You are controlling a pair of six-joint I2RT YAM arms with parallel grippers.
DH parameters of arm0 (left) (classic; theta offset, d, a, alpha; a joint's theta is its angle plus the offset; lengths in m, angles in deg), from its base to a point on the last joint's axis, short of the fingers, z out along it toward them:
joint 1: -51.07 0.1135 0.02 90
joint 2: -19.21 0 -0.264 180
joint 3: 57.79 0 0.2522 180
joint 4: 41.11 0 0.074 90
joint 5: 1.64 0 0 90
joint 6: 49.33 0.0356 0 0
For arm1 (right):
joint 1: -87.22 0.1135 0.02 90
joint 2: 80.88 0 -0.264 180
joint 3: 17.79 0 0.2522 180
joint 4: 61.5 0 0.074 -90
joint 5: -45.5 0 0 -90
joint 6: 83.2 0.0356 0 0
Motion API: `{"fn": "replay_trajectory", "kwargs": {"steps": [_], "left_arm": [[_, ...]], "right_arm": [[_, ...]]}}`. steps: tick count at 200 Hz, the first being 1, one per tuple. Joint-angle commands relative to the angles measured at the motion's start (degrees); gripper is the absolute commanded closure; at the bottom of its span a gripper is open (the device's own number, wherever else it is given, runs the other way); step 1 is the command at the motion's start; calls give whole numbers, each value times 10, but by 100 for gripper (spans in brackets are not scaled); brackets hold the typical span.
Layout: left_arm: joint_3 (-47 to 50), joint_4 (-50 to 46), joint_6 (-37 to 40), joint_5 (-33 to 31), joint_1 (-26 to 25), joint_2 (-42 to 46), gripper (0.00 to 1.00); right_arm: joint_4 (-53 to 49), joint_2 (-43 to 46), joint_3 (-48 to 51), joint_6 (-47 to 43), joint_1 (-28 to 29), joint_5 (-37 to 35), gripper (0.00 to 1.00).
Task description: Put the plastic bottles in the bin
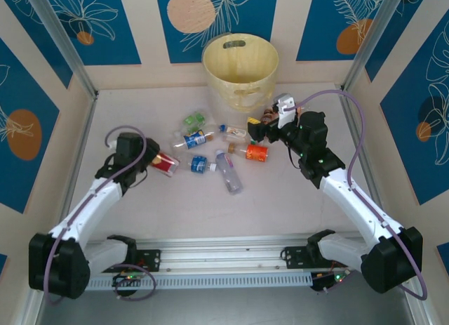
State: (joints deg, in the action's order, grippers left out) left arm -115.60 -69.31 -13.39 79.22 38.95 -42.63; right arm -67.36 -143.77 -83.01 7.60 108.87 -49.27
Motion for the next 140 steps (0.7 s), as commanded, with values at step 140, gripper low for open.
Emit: {"fn": "replay_trajectory", "kwargs": {"steps": [140], "left_arm": [[-548,213,349,182,-119,-342,45]], "right_arm": [[-23,78,47,91,-31,-27,1]]}}
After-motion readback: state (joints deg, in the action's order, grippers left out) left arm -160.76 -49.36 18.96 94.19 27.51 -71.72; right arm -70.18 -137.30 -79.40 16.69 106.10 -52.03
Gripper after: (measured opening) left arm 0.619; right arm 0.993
